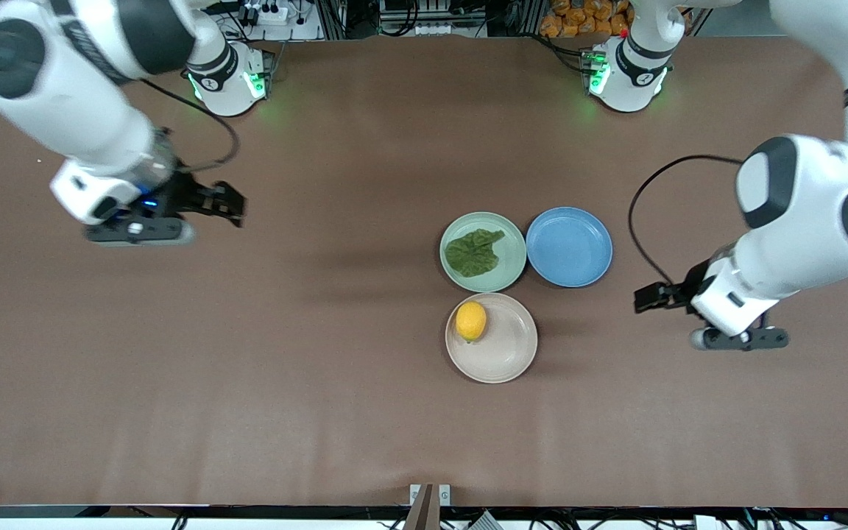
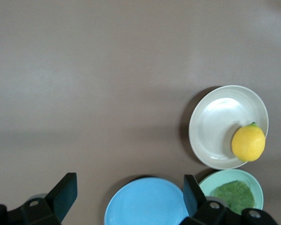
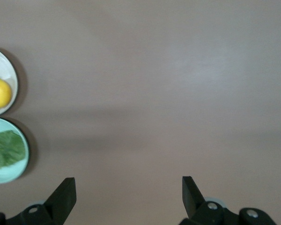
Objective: Pick lemon and lettuce from plates
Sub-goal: 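Move the right gripper toward the lettuce while the left gripper approaches the lemon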
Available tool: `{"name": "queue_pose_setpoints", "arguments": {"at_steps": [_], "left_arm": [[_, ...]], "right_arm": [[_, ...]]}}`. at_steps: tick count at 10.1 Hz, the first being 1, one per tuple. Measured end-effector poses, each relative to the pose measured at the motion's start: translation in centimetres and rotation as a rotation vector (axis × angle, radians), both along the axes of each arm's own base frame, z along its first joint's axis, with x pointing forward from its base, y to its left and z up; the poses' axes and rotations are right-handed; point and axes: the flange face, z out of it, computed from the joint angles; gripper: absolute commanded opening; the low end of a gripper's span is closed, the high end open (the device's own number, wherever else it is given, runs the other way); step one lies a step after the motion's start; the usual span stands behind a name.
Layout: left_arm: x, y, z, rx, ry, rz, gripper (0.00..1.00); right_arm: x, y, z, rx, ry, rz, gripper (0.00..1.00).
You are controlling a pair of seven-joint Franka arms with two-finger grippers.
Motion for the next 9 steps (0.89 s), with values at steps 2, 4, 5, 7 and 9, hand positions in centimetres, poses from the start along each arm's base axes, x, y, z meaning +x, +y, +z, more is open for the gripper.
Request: {"name": "queue_pose_setpoints", "arguments": {"at_steps": [2, 4, 5, 7, 9], "left_arm": [[0.6, -4.4, -3.8, -0.012, -0.028, -0.04, 1.0], [1.1, -7.4, -6.7, -0.04, -0.069, -0.045, 1.0], [1.3, -8.2, -7.9, -0.076, -0.069, -0.032, 1.0], [1.5, -11.1, -9.6, -0.161, -0.052, -0.025, 1.0], [0.9, -14.4, -11.1, -0.215, -0.046, -0.048, 1.0]], "right_arm": [[-1.8, 9.7, -4.7, -0.012, -0.03, -0.088, 1.0], [-3.9, 18.1, -10.7, 0.004, -0.049, -0.16, 1.0], [-4.8, 21.3, -13.4, 0.02, -0.055, -0.182, 1.0], [-7.4, 27.0, -18.6, 0.055, -0.067, -0.205, 0.96], [-10.4, 31.5, -23.0, 0.073, -0.068, -0.235, 0.92]]}}
